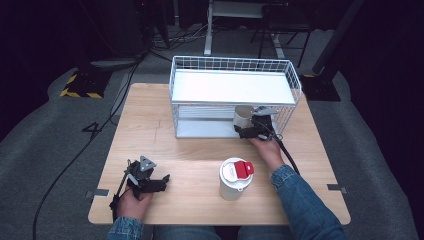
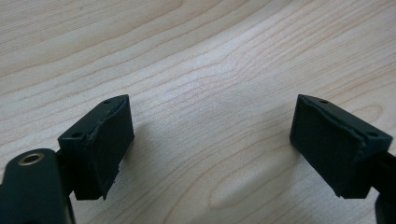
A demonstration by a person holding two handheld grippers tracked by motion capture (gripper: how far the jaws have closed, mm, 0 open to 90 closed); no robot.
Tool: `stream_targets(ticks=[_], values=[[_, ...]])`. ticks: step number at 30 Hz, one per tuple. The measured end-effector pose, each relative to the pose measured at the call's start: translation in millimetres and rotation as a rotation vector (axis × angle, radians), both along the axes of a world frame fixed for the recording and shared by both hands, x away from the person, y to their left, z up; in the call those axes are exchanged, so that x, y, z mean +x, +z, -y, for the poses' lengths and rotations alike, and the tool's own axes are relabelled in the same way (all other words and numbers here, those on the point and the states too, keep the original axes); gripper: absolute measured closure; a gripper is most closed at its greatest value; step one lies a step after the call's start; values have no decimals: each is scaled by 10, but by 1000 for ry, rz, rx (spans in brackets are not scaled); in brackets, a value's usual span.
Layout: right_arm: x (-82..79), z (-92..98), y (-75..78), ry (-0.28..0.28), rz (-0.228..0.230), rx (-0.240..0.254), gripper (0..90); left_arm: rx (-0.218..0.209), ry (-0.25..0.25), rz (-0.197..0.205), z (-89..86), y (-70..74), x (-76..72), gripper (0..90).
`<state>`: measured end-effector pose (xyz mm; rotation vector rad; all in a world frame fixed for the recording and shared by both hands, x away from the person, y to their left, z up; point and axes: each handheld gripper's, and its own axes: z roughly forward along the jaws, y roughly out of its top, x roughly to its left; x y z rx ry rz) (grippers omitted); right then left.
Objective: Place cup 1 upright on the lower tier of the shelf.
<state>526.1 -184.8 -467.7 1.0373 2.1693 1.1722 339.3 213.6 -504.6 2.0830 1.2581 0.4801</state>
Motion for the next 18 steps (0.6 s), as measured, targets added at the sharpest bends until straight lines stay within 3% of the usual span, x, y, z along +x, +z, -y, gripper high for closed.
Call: stream_targets(ticks=[5, 18], values=[[-121, 79, 79, 36, -20, -3, 6, 0, 0, 0, 0, 0, 0, 140], [-438, 277, 297, 67, 0, 0, 0, 1, -7, -1, 0, 1, 24, 141]])
